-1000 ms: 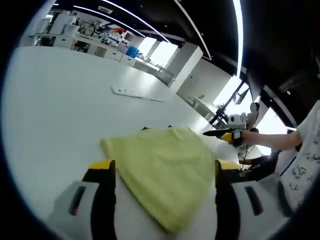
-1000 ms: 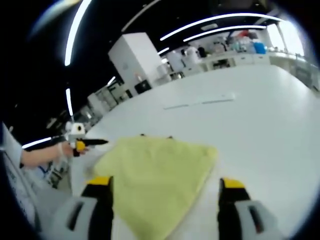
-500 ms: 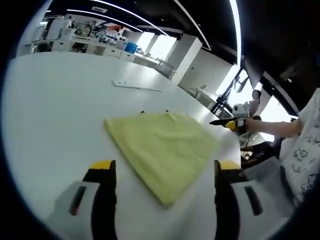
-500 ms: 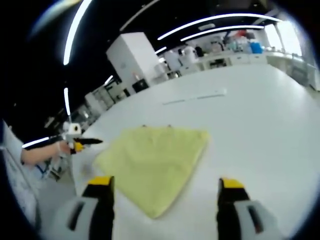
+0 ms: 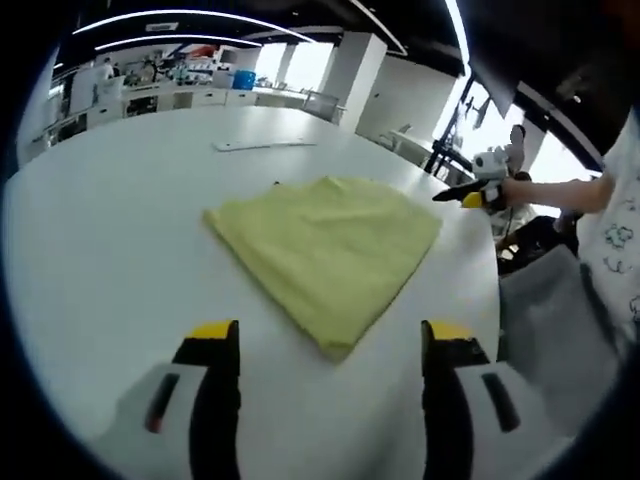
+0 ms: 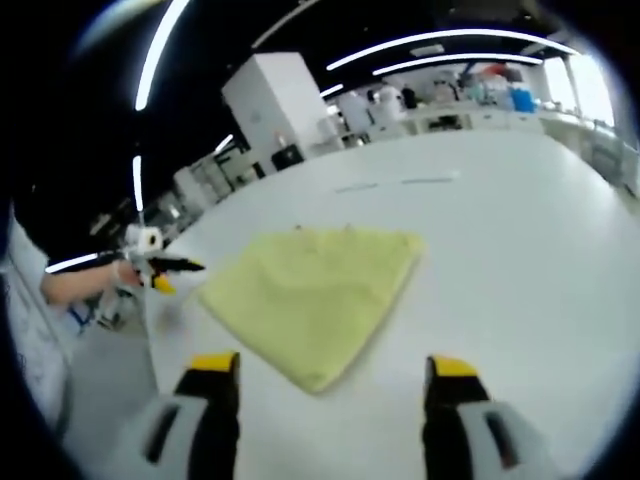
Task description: Fold the garment on the visible template until the final outline fits inside the template.
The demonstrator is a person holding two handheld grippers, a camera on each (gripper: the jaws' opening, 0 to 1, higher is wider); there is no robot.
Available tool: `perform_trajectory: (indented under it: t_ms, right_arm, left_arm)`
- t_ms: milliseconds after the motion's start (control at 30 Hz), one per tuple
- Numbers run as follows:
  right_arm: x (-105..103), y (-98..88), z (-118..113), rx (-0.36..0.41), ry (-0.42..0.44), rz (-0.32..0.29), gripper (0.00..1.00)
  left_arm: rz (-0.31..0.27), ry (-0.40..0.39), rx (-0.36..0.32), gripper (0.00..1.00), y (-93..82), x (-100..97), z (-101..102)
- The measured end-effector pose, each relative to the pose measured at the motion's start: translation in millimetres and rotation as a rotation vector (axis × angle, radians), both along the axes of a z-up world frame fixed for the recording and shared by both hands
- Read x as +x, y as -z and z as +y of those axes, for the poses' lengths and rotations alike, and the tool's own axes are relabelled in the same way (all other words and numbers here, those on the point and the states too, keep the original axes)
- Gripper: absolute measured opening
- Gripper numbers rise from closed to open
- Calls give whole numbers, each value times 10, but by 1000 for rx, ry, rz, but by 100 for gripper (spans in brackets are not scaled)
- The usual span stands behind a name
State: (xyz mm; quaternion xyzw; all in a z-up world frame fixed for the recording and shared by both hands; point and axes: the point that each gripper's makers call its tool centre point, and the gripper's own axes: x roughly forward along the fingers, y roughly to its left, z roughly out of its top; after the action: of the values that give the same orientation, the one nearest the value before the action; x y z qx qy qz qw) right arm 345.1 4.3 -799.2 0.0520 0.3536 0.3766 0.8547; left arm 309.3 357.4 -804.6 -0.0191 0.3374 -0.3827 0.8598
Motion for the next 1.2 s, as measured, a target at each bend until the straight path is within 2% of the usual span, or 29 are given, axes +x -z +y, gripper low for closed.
perform_trajectory:
  t_ms: [167,267,333,433,467,567,733,1200]
  right_arm:
    - [-46,112,-8,-33,-21,-3,64]
    - [-62,136,-2,-35,-27,-3,58]
    - [-78,141,5,-34,-30,0,52]
    - [-128,164,34,-21,-46,19,37]
    - [-141,185,46,-21,-48,22,33]
    - [-159,263,46,-33,-48,28,32]
    - [-185,355,71,-31,-43,53,24]
    - [-183,379,175,23,-13,79,1]
  left_arm:
    - [-18,-14,-18,52,-15,5,-21]
    - [-17,-21,-31,45,-9,-2,-30]
    - [-19,-18,-24,41,15,-20,-29]
    - [-14,-25,-27,36,51,-32,-12]
    - [-14,-28,-28,34,65,-33,-3]
    - [-21,-36,-24,31,92,-45,3]
    - [-21,-48,-25,25,128,-90,-14]
    - [3,-67,-49,13,253,-124,-55]
